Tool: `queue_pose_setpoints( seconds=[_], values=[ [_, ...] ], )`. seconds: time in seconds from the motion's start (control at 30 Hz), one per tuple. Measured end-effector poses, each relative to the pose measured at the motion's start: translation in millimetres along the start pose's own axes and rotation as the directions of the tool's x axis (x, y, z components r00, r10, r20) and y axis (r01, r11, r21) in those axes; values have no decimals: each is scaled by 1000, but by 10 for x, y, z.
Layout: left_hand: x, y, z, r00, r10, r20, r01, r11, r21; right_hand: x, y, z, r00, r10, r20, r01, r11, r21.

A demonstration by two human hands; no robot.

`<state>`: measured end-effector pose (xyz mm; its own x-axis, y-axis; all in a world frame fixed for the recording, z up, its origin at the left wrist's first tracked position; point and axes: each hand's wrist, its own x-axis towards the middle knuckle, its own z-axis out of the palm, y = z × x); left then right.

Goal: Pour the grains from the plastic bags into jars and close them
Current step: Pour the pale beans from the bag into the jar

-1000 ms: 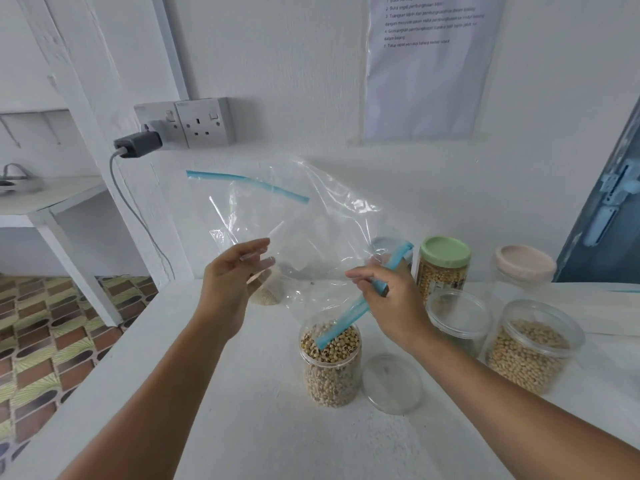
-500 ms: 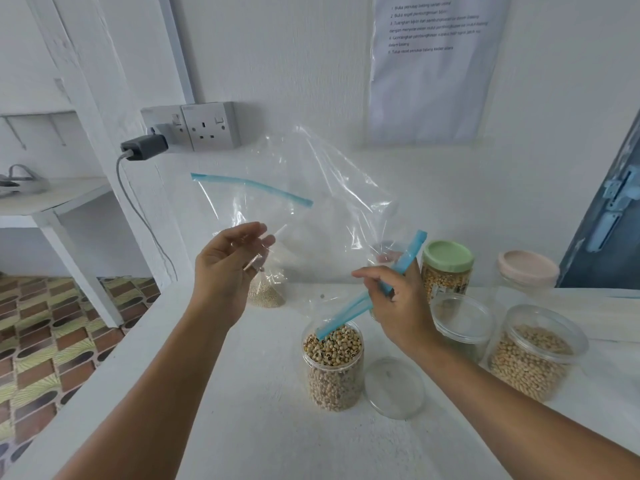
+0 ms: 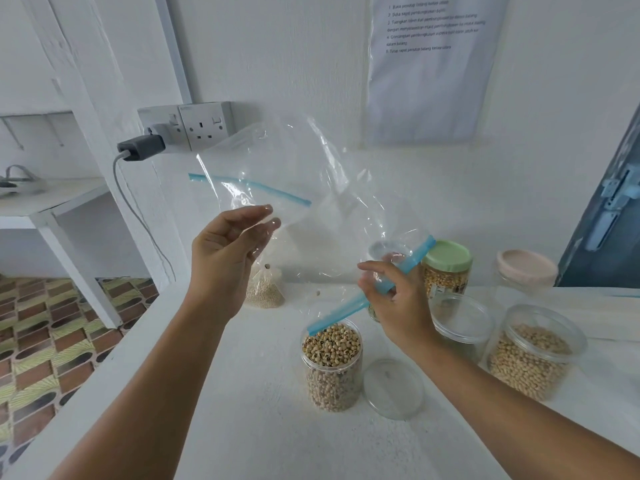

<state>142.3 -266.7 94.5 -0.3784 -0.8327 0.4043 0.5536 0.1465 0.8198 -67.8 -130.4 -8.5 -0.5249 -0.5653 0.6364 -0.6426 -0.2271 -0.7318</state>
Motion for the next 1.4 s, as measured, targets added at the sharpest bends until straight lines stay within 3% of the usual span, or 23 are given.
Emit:
queue_pose_setpoints(
  seconds=[0.2, 0.3, 0.5, 0.7, 0.77, 0.93, 1.1, 1.27, 1.4],
  values=[
    [-42, -97, -30, 1000, -6, 8, 5, 997, 82, -40, 100, 28, 999, 48, -23, -47, 999, 25],
    [-90, -147, -56, 998, -58, -39, 60, 998, 30, -24, 62, 22, 999, 17, -38, -16, 1000, 21],
    [-22, -126, -20, 999, -37, -14, 37, 999, -15, -7, 68, 60, 999, -11, -39, 11, 1000, -2],
    [0, -99, -120, 996, -67, -60, 63, 996, -67, -59, 21, 68, 995, 11, 95, -12, 1000, 7],
    [-46, -95, -116, 993, -110, -38, 108, 992, -61, -52, 39, 70, 997, 0, 71, 0, 1000, -1],
    [-170, -168, -103, 982, -186, 41, 182, 980, 80, 5, 94, -6, 1000, 0, -8, 0, 1000, -14],
    [-200, -217, -72, 982, -172, 84, 123, 904, 409, -8, 59, -13, 998, -36, -53, 34, 998, -46],
    [-171, -264, -17, 999, -10, 38, -9, 887, 462, -27, 64, 9, 998, -53, -23, 51, 996, -78],
    [-189, -286, -4, 993, -35, 112, -26, 866, 500, -49, 77, -1, 999, -36, -8, 35, 996, -76]
  ],
)
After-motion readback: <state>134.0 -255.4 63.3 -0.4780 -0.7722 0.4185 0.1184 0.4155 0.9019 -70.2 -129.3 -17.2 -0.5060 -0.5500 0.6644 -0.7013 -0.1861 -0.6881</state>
